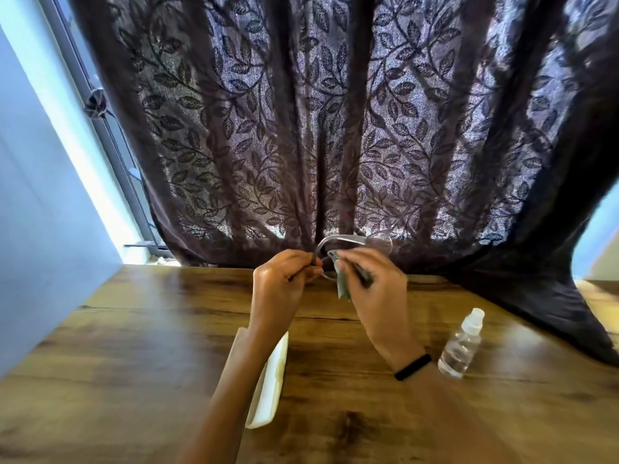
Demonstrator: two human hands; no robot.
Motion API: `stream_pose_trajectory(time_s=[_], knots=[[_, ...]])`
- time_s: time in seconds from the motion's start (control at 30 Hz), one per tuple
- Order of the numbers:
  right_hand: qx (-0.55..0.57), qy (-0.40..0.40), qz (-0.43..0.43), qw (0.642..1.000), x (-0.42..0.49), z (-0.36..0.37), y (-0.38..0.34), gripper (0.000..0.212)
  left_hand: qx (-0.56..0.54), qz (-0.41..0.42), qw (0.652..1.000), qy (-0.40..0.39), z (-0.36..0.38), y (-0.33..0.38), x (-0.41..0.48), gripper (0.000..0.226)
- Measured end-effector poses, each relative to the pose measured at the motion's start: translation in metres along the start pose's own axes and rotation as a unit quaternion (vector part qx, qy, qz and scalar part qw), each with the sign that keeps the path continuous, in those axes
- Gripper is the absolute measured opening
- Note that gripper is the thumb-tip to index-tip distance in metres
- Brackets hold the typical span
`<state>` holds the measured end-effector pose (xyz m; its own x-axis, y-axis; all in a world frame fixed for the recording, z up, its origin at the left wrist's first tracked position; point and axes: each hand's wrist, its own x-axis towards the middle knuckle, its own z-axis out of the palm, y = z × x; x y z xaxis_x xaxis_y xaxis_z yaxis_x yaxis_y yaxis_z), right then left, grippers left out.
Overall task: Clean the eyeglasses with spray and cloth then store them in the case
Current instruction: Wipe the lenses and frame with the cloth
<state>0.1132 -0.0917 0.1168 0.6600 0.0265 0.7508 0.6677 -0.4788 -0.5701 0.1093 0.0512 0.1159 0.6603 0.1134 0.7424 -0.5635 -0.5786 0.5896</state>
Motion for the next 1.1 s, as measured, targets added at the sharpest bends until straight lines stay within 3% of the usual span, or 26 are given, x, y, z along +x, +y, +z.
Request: stream_pose_trajectory(time_s=[0.13,0.23,0.37,0.47,0.6,0.73,0.9,1.1], knots=[[-0.219,-0.080,-0.148,0.961,-0.007,0.005,-0.001,0.029,0.033,0.024,0.998,0.048,-0.002,-0.003,0.000,0.017],[-0.278,-0.067,-0.131,0.949,-0.009,0.005,-0.001,0.036,0.039,0.022,0.997,0.064,-0.004,-0.005,-0.001,0.019],[-0.221,-0.098,-0.106,0.965,-0.008,0.010,-0.003,0.039,0.032,0.022,0.997,0.071,-0.003,-0.004,0.001,0.020],[-0.171,-0.122,-0.137,0.968,-0.004,0.010,-0.005,0.039,0.026,0.016,0.996,0.089,-0.004,-0.006,0.003,0.020],[-0.214,-0.109,-0.184,0.953,0.000,0.001,0.003,0.038,0.021,0.013,0.996,0.091,-0.007,-0.004,0.005,0.019],[-0.255,-0.079,-0.163,0.950,0.002,-0.005,0.009,0.036,0.021,0.023,0.997,0.072,-0.004,-0.005,0.005,0.024],[-0.207,-0.123,-0.121,0.963,0.002,-0.003,0.006,0.044,0.007,0.019,0.997,0.070,-0.001,-0.007,0.007,0.024],[-0.177,-0.171,-0.154,0.957,0.002,0.002,-0.001,0.042,0.020,0.026,0.994,0.100,-0.002,-0.006,0.007,0.020]])
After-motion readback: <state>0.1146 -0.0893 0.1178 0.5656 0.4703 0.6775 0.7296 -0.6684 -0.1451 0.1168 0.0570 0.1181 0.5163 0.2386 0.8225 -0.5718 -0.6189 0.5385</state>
